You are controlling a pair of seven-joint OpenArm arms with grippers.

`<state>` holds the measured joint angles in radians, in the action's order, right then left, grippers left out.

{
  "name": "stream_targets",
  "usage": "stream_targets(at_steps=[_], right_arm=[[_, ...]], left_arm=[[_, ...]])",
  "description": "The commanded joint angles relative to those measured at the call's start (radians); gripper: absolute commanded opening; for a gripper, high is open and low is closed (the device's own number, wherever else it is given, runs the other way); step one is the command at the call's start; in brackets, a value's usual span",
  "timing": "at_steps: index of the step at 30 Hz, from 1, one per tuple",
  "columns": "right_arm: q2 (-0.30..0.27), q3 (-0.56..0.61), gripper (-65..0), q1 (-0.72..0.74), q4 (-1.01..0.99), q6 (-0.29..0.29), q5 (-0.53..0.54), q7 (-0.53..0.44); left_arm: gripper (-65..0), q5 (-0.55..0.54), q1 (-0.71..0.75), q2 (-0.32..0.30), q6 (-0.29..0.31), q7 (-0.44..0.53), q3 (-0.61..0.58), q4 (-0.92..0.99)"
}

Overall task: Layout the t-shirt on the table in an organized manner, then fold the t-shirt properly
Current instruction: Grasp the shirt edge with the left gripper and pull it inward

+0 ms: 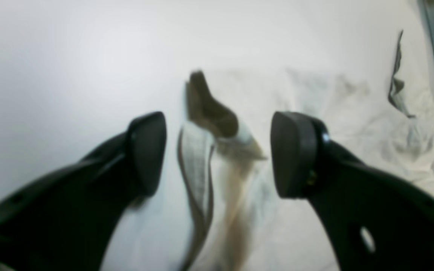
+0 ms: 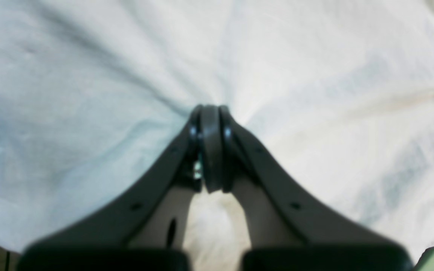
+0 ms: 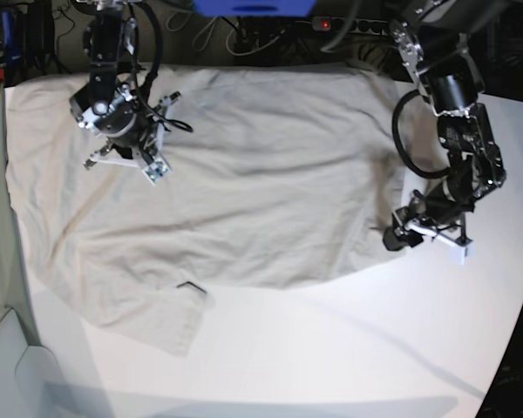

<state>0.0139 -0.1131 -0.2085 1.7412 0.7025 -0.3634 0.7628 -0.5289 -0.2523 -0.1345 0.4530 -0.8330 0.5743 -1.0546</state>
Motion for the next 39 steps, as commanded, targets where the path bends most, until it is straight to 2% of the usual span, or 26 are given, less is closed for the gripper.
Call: stream_targets(at_steps=[1,6,12,13,16,21,24,27,30,35,39], right_arm=[[-0.002,0.0,-65.0,0.002,0.013,-0.004,-0.009,0.008],[-0.004,0.0,-65.0,-0.01,0.013,-0.004,-0.009,0.005],[-0.004,0.0,-65.0,-0.01,0.013,-0.004,-0.009,0.005],[-0.005,0.0,-65.0,-0.01,0.013,-0.004,-0.009,0.005],[-0.005,0.0,-65.0,-0.01,0.013,-0.004,-0.009,0.005],[-0.005,0.0,-65.0,-0.009,0.013,-0.004,-0.009,0.005],[-0.005,0.0,-65.0,-0.007,0.013,-0.004,-0.009,0.005],[-0.005,0.0,-65.0,-0.006,0.013,-0.004,-0.009,0.004],[-0.005,0.0,-65.0,-0.004,0.013,-0.004,-0.009,0.004],[-0.005,0.0,-65.0,-0.004,0.013,-0.004,-0.009,0.004],[-0.007,0.0,-65.0,-0.007,0.013,-0.004,-0.009,0.004]], left_arm=[[-23.8,-0.023,-0.04,-0.014,0.013,0.025,-0.02,-0.006],[-36.0,-0.024,-0.084,-0.011,0.013,0.028,-0.069,0.066],[-44.7,-0.024,-0.091,0.006,0.013,0.03,-0.072,0.069],[-48.2,-0.024,-0.091,0.006,0.013,0.03,-0.072,0.069],[-65.0,-0.023,-0.092,0.009,0.01,0.057,-0.073,0.069],[-65.0,-0.038,-0.083,0.009,0.016,0.063,-0.067,0.012],[-64.8,-0.095,-0.048,0.011,0.016,0.063,-0.07,-0.151],[-64.8,-0.199,-0.022,0.028,0.016,0.054,-0.083,-0.336],[-64.8,-0.262,0.009,0.046,0.014,0.002,-0.142,-0.5],[-64.8,-0.254,0.078,0.098,0.005,-0.009,-0.261,-0.574],[-64.8,-0.175,0.127,0.108,0.003,-0.009,-0.369,-0.522]])
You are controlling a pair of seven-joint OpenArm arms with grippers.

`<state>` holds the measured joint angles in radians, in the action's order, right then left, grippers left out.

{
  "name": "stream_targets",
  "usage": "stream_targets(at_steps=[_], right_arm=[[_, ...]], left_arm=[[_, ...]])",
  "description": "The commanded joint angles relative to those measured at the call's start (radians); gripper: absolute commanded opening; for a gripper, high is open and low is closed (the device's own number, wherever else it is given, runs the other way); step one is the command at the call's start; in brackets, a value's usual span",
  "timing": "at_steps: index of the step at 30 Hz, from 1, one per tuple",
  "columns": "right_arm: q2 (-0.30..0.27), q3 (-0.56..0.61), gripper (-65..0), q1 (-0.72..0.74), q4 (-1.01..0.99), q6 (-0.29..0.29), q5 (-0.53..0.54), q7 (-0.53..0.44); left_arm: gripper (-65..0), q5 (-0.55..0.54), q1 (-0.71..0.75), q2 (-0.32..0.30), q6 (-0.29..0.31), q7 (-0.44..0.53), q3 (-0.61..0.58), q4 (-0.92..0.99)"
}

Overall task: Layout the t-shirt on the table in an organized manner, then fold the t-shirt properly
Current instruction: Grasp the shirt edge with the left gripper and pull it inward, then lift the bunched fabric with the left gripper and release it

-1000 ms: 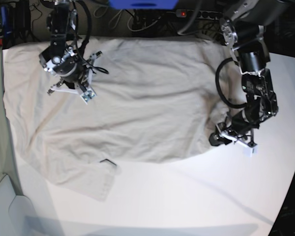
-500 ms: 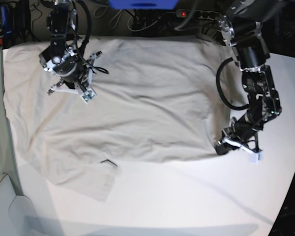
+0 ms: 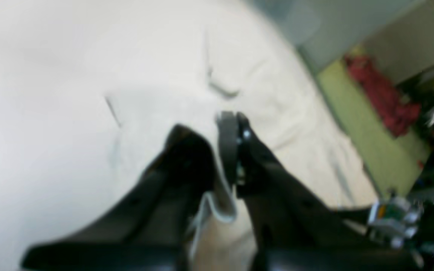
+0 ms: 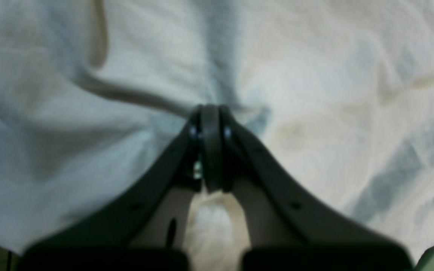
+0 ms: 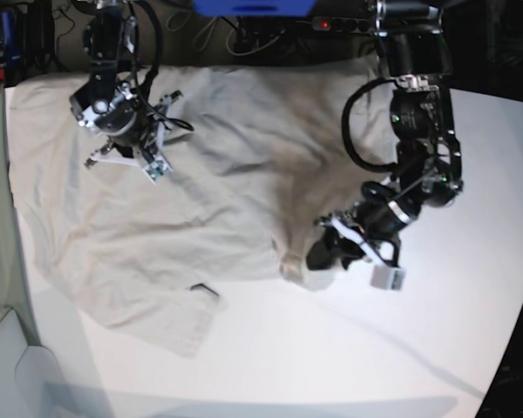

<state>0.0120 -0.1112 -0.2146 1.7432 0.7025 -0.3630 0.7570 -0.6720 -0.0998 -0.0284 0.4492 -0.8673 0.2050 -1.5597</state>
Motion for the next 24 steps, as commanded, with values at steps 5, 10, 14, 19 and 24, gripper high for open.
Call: stream_targets(at_steps=[5,10,14,19,24], right_arm=[[-0.017,-0.003,-65.0,-0.003,0.011,-0.004,-0.009,0.009],[-0.019,-0.003,-65.0,0.002,0.011,-0.004,-0.009,0.011],[-0.019,-0.003,-65.0,0.002,0.011,-0.004,-0.009,0.011],[-0.027,-0.003,-65.0,0.002,0.011,-0.004,-0.006,0.011],[-0.027,-0.003,-65.0,0.005,0.011,-0.004,-0.006,0.011]], left_arm=[[-64.8,0.088,0.021,0.002,0.007,0.027,-0.148,0.018],[-64.8,0.243,0.044,0.002,0.007,0.027,-0.293,0.015],[-64.5,0.366,0.076,0.002,0.006,0.027,-0.376,0.0],[-49.5,0.42,0.124,0.003,0.006,0.027,-0.385,-0.077],[-22.6,0.415,0.143,-0.008,0.016,0.027,-0.391,-0.149]])
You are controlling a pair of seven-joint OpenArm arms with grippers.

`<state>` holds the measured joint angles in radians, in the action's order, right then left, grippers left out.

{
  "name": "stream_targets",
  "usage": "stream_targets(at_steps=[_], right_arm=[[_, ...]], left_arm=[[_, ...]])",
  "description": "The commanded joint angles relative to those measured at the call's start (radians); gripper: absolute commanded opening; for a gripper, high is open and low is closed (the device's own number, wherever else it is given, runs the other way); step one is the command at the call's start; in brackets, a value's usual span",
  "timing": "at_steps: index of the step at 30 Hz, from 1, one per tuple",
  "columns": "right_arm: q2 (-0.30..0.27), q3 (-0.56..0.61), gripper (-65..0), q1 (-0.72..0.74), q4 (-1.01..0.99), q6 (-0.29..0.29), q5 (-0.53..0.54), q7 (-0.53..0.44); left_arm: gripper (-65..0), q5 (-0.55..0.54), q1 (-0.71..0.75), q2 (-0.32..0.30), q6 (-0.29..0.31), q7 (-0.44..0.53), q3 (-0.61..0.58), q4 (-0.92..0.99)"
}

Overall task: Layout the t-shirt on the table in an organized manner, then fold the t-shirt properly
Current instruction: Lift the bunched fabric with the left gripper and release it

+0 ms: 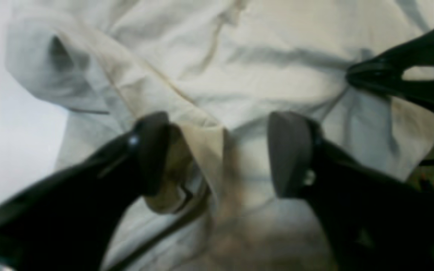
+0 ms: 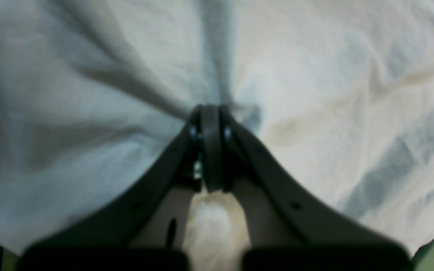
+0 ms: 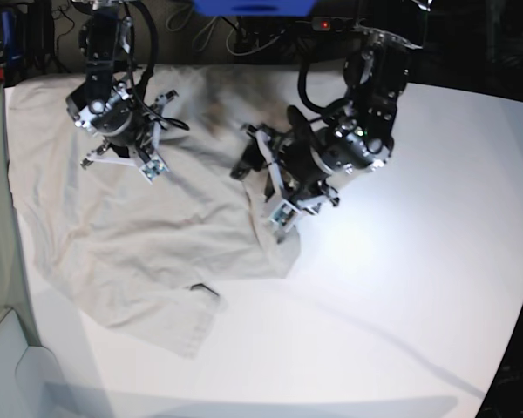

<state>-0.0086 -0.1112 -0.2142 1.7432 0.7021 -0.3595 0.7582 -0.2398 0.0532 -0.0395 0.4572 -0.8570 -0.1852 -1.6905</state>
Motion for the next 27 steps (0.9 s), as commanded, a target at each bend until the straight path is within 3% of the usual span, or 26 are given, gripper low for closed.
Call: stream_targets(at_steps=[1,8,16,27], right_arm=[[-0.006,-0.003,-65.0,0.005,0.011,-0.004,-0.009,0.01],[-0.006,-0.003,-65.0,0.005,0.011,-0.004,-0.008,0.01],[-0.004,-0.003,-65.0,0.005,0.011,-0.004,-0.008,0.008],[-0.004,-0.003,-65.0,0.006,0.011,-0.004,-0.008,0.008]], left_arm=[[-19.9,-0.017,0.0,0.003,0.008,0.017,-0.001,-0.033],[-19.5,-0.016,0.044,0.005,-0.001,0.037,0.049,-0.162],[-30.7,-0.014,0.089,0.049,-0.001,0.038,0.197,-0.148],[-30.7,-0.008,0.113,0.076,-0.002,0.04,0.214,-0.055]])
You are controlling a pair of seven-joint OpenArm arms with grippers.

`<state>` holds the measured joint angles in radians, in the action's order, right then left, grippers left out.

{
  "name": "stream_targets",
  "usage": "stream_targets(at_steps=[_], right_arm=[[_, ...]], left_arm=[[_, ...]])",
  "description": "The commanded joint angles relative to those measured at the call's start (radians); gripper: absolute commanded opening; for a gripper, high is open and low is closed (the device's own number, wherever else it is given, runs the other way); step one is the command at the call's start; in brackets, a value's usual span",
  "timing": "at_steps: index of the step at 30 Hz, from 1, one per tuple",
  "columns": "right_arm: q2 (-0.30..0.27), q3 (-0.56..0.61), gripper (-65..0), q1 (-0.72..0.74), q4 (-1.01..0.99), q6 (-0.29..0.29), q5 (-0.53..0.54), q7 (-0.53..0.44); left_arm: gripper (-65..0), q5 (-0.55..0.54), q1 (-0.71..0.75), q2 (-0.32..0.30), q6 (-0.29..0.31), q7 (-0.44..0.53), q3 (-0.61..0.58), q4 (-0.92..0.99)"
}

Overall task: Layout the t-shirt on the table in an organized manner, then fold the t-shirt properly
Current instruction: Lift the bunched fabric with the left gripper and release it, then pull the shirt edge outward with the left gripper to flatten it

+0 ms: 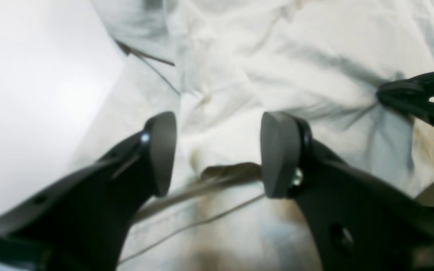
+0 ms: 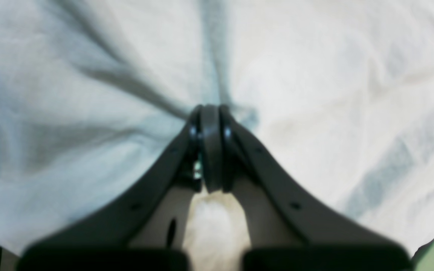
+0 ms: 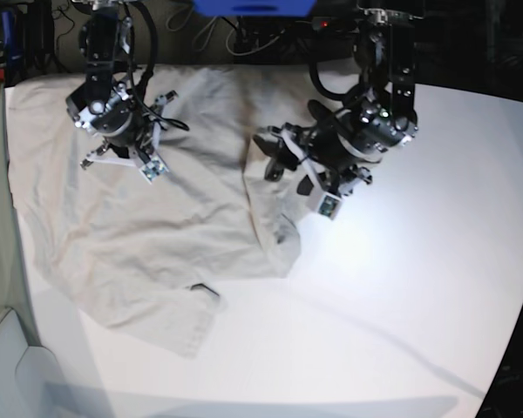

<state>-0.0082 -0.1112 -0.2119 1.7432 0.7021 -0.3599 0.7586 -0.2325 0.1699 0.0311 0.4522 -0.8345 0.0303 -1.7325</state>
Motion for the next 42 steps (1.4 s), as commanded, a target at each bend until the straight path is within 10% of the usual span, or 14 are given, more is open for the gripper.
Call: stream_targets(at_steps=[1,13,20,32,42], right_arm=[[-0.005,-0.003,-65.0,0.004,0.011,-0.004,-0.008,0.008],[-0.005,-0.003,-65.0,0.004,0.011,-0.004,-0.008,0.008],[-0.005,-0.003,-65.0,0.004,0.011,-0.004,-0.006,0.008],[-0.005,-0.003,-65.0,0.004,0.011,-0.004,-0.006,0.008],[-0.005,-0.003,-65.0,0.002,0.011,-0.004,-0.006,0.008]], left_arm=[[-30.6,-0.015,0.0,0.005,0.003,0.025,-0.002,-0.011],[-20.3,-0.023,0.001,0.005,0.003,0.057,-0.002,0.065],[-43.1,-0.024,0.0,0.007,0.003,0.057,-0.003,0.078],[-63.8,-0.024,-0.002,0.005,0.013,0.059,0.026,0.002],[-64.3,-0.024,-0.076,0.007,0.013,0.059,0.196,-0.068]])
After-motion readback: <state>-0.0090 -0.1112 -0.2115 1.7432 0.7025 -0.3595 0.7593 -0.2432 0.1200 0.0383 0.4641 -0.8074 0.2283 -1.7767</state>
